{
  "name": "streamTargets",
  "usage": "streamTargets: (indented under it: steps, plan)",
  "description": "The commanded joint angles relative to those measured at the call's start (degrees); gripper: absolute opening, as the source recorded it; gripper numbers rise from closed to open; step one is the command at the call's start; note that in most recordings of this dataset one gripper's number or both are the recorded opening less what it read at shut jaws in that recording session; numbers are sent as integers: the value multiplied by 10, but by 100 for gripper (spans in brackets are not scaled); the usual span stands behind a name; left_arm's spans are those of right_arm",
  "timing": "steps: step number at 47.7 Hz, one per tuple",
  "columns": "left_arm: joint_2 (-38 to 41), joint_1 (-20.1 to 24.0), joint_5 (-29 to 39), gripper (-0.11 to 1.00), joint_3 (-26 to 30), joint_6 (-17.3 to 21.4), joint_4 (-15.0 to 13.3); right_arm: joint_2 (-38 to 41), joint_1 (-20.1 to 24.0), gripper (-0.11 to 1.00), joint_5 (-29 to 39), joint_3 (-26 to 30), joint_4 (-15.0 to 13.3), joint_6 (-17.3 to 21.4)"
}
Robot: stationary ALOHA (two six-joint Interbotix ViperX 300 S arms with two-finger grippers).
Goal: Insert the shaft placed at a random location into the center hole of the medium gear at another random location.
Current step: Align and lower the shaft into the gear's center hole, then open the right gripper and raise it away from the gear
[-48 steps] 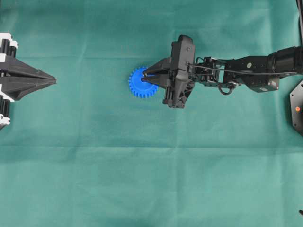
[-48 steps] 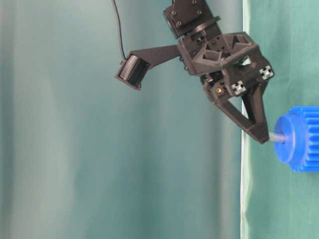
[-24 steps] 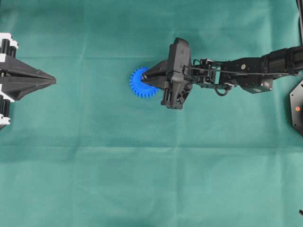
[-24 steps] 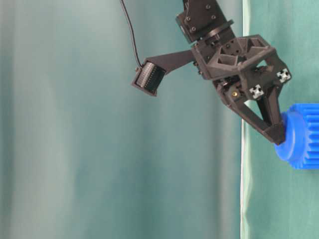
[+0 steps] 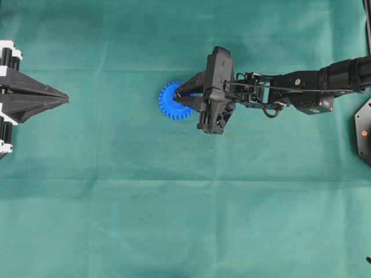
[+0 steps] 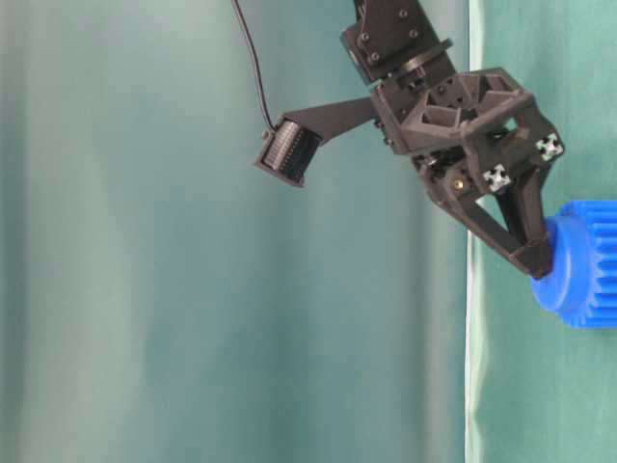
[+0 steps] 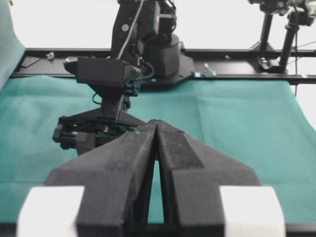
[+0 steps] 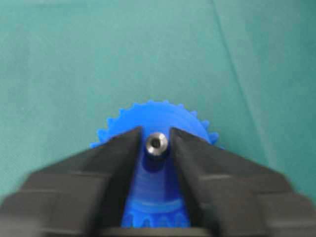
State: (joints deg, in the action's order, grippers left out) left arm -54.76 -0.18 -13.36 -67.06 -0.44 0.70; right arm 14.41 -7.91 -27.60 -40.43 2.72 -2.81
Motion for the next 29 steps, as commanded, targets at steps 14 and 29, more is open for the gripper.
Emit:
streamTargets:
  steps: [14,29]
  plan:
    - [4,-1,-3,0,11,0,1,-65,4,79,2,0,0,-5]
    - [2,-1,-3,0,11,0,1,-129,4,79,28,-12,-2,-8]
